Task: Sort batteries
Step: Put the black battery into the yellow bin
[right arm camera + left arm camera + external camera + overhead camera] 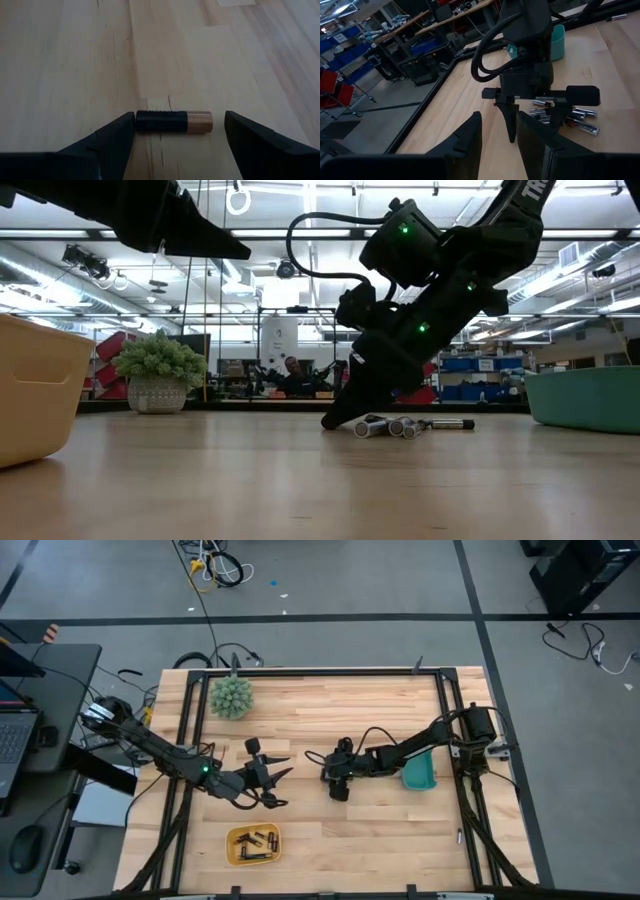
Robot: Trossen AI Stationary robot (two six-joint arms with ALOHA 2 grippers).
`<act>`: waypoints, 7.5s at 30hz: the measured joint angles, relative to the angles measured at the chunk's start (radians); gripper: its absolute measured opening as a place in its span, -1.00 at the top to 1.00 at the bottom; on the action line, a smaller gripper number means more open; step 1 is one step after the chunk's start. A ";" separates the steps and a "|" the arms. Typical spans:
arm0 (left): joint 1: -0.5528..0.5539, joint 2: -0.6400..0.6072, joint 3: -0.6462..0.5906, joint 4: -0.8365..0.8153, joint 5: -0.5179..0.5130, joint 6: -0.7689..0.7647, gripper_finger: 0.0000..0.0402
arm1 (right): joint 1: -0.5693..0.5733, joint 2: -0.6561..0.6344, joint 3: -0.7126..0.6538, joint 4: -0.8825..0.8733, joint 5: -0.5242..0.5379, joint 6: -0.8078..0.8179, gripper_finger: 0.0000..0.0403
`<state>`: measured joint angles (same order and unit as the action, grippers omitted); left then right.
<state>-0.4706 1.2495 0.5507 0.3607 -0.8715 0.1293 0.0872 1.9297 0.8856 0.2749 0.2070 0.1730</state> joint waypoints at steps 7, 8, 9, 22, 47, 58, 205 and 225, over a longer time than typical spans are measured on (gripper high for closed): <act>0.000 0.000 0.000 0.000 0.000 0.000 0.42 | 0.000 0.000 0.000 0.000 0.000 0.000 -0.45; 0.000 0.000 0.000 0.000 0.000 0.000 0.42 | 0.000 0.000 0.000 0.000 0.000 -0.001 -0.45; 0.000 0.000 0.000 0.000 0.000 0.000 0.42 | 0.000 0.000 0.000 0.000 0.000 -0.008 -0.45; 0.000 0.000 0.000 0.000 0.000 -0.002 0.42 | -0.003 0.000 0.000 0.000 -0.001 -0.019 -0.20; 0.000 0.000 0.000 0.002 0.000 -0.003 0.42 | -0.002 -0.002 -0.001 0.019 0.006 -0.069 -0.04; 0.000 0.000 0.000 0.067 0.111 -0.122 0.42 | 0.014 -0.054 -0.001 0.059 0.011 -0.133 -0.04; 0.333 0.214 0.043 0.645 0.746 -0.476 0.29 | 0.287 -0.295 0.000 0.462 0.514 -1.316 -0.04; 0.333 0.213 0.043 0.641 0.740 -0.477 0.73 | 0.270 -0.296 -0.001 0.410 0.512 -1.250 -0.04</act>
<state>-0.1371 1.4624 0.5934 1.0012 -0.1318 -0.3473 0.3576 1.6341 0.8848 0.6846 0.7185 -1.0771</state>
